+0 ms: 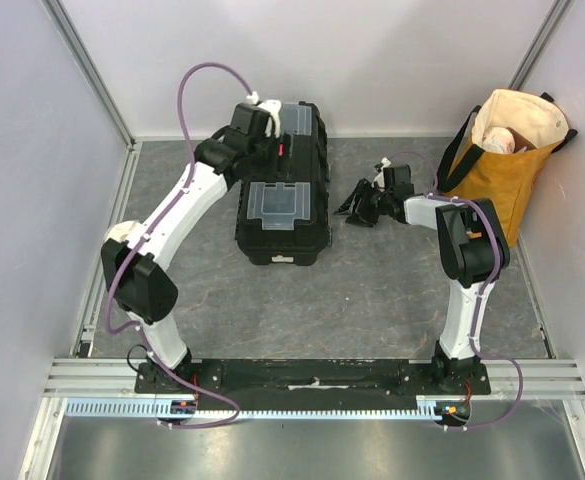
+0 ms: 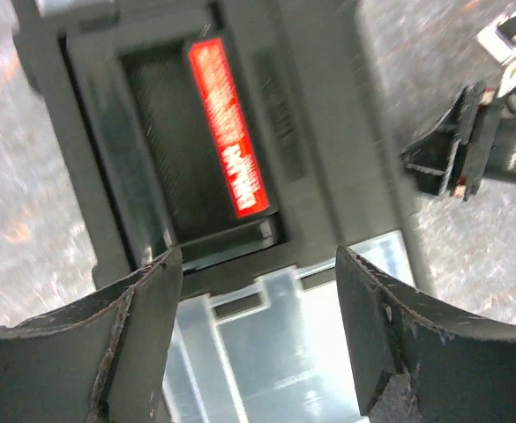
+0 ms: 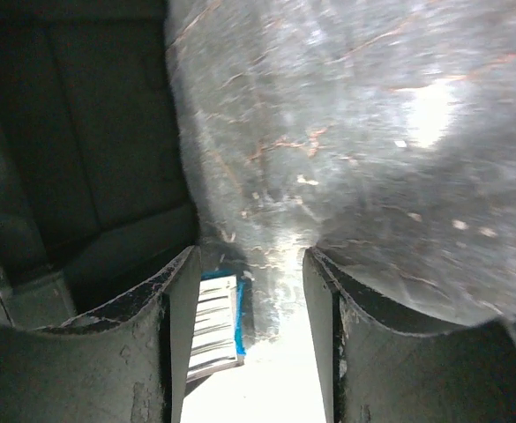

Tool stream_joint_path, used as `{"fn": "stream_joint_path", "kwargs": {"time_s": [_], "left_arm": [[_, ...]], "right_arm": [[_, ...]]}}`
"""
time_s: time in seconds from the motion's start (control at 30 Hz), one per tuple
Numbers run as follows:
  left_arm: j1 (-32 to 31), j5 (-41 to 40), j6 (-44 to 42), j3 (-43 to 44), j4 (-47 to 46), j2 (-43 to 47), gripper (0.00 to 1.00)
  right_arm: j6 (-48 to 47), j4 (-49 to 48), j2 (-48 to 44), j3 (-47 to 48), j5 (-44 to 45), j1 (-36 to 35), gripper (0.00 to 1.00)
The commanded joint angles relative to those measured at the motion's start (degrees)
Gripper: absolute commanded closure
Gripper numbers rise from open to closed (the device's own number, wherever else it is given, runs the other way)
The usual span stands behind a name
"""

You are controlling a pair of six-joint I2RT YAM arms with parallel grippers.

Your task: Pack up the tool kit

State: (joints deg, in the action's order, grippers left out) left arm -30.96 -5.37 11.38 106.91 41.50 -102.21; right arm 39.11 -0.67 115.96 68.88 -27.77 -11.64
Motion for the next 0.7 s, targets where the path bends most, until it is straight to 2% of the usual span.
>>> {"fn": "stream_joint_path", "kwargs": {"time_s": [0.0, 0.2, 0.3, 0.57, 0.67], "left_arm": [[7.47, 12.90, 9.00, -7.67, -2.73, 4.56, 0.25], [13.11, 20.92, 11.74, -10.85, -3.79, 3.87, 0.25], [14.70, 22.67, 12.09, -10.85, -3.53, 2.64, 0.26], [15.84, 26.89, 8.50, -5.50, -2.48, -2.72, 0.26], [15.93, 28.83, 6.73, -1.11, -0.63, -6.14, 0.27]], "right_arm": [[-1.85, -5.21, 3.39, 0.29, -10.10, -1.37, 0.43], [1.40, -9.61, 8.22, 1.43, -13.80, -3.04, 0.43], [-0.43, -7.26, 9.80, 3.36, -13.72, -3.04, 0.43], [-17.47, 7.51, 12.62, 8.28, -12.05, -2.08, 0.48], [-21.70, 9.80, 13.58, 9.77, -15.63, -0.67, 0.48]]}}
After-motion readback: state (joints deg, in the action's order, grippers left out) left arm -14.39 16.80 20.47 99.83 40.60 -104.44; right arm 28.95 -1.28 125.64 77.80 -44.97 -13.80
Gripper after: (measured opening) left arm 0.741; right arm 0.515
